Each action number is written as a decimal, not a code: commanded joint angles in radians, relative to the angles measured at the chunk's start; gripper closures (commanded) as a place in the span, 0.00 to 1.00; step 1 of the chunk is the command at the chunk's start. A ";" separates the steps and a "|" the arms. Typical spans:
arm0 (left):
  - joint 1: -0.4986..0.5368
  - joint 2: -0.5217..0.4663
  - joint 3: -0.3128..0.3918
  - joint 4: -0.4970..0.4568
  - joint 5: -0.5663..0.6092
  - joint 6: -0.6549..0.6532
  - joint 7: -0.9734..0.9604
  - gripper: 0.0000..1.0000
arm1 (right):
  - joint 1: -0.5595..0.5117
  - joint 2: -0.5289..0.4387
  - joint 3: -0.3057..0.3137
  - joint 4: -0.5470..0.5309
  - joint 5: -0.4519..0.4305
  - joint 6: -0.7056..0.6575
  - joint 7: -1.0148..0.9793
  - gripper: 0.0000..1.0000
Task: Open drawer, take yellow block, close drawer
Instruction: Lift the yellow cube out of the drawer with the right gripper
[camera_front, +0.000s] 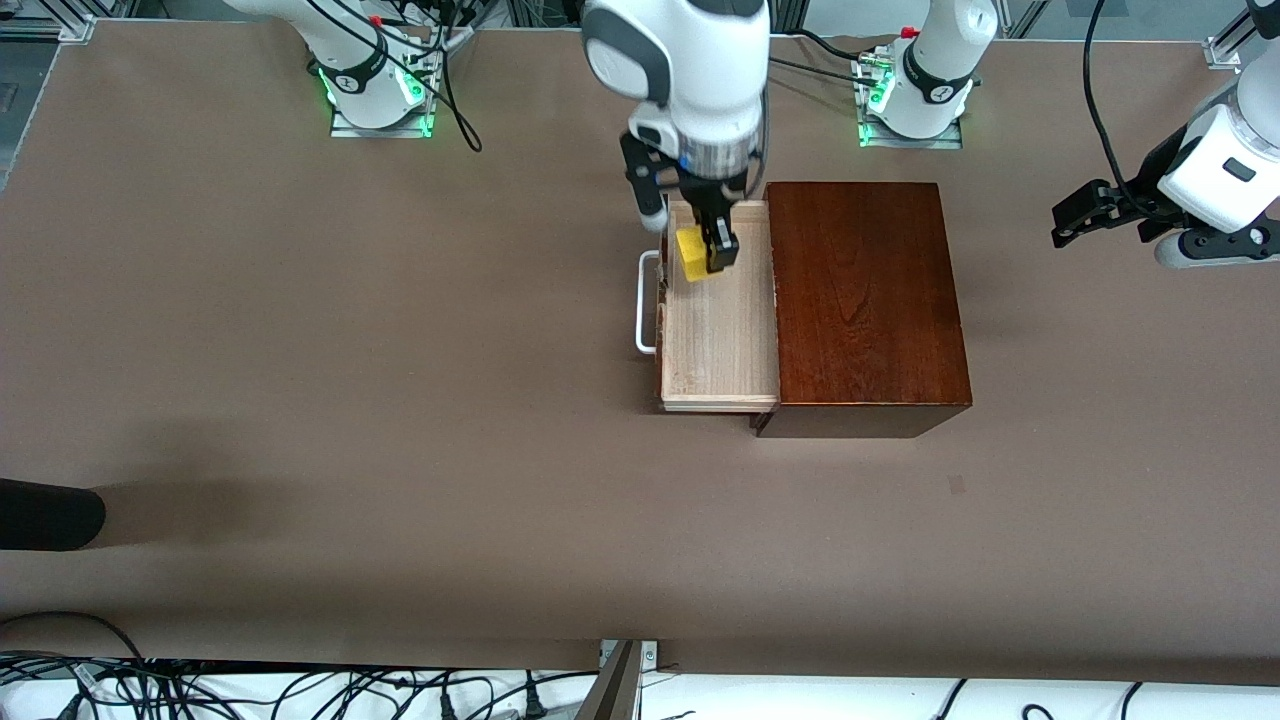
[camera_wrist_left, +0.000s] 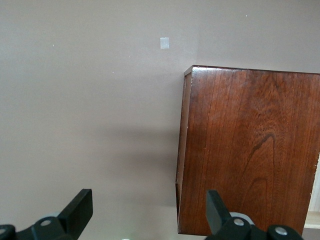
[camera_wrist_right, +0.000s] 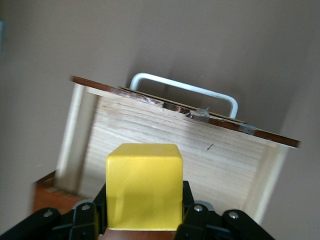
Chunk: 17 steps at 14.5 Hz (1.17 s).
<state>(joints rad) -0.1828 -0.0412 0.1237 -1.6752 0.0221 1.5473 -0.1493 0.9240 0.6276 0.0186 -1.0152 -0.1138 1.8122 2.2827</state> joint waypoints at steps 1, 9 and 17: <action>0.009 0.014 -0.004 0.028 -0.011 -0.006 0.017 0.00 | -0.025 -0.150 0.000 -0.071 0.040 -0.098 -0.171 1.00; 0.009 0.014 -0.006 0.028 -0.011 -0.006 0.017 0.00 | -0.076 -0.439 -0.330 -0.342 0.171 -0.289 -1.166 1.00; -0.006 0.010 -0.033 0.049 -0.010 -0.015 0.005 0.00 | -0.076 -0.520 -0.722 -0.512 0.181 -0.349 -1.954 1.00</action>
<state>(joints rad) -0.1858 -0.0411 0.1099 -1.6685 0.0221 1.5473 -0.1493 0.8316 0.1566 -0.6362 -1.4488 0.0502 1.4630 0.4741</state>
